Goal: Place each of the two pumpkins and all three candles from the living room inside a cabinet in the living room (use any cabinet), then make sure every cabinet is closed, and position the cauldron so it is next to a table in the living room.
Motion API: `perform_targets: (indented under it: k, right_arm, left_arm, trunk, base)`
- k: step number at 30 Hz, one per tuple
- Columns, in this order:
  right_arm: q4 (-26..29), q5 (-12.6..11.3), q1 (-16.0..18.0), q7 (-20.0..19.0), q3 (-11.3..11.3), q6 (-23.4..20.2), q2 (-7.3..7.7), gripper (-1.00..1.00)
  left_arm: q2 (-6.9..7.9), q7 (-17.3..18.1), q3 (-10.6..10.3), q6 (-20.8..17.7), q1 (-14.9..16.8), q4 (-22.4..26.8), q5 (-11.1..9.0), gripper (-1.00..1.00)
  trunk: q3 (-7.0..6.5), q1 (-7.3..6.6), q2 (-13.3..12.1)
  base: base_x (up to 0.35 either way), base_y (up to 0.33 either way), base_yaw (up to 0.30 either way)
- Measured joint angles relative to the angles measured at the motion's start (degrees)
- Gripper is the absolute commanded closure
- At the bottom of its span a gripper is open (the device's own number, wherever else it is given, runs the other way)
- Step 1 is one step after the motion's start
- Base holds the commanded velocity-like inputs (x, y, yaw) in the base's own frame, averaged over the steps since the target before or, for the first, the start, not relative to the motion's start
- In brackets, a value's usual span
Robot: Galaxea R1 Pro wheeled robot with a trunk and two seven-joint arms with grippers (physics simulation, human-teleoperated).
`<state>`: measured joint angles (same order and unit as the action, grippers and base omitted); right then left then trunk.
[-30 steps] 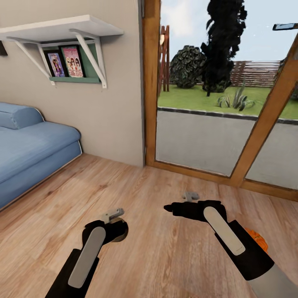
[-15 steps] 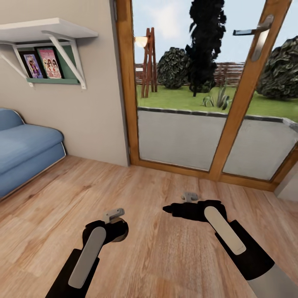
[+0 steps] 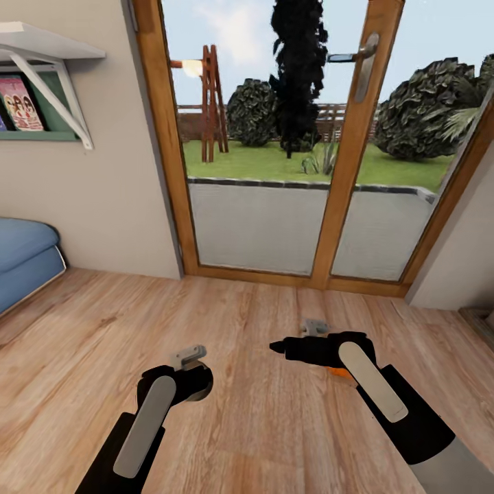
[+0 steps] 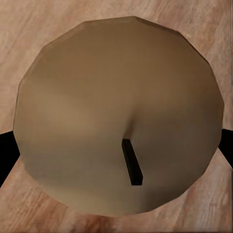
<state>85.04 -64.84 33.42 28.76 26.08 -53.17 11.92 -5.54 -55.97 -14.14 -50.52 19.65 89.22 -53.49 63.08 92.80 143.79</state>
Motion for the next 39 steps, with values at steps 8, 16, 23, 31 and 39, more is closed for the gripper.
perform_targets:
  k: [8,16,23,31,39]
  right_arm:
    - [-0.2,0.0,0.0,0.0,0.0,0.0,0.06,-1.00]
    - [-0.4,0.0,0.0,0.2,0.0,0.0,0.16,-1.00]
    - [-0.6,-0.1,0.0,0.0,-0.1,0.0,0.19,-1.00]
    - [-0.5,-0.6,0.0,0.0,-0.1,0.0,0.26,-1.00]
    - [-0.5,-2.4,0.0,0.0,-0.1,0.1,0.26,-1.00]
  left_arm:
    - [0.00,0.0,0.0,0.0,0.0,0.0,0.0,1.00]
    - [0.00,0.0,0.1,0.0,0.0,0.0,0.0,1.00]
    - [0.00,0.0,0.1,0.0,0.0,-0.1,0.0,1.00]
    - [0.00,0.0,0.1,0.0,0.0,-0.1,0.0,1.00]
    - [0.00,0.0,0.1,0.1,0.0,-0.1,0.0,1.00]
  trunk:
    - [0.00,0.00,0.0]
    - [0.12,0.00,0.0]
    - [-0.95,-0.18,-0.1]
    - [-0.35,-0.18,-0.1]
    - [-1.28,-0.37,-0.2]
  base:
    - [0.000,0.000,-0.288]
    - [0.000,0.000,-0.271]
    - [0.000,0.000,-0.189]
    - [0.000,0.000,-0.176]
    - [0.000,0.000,-0.178]
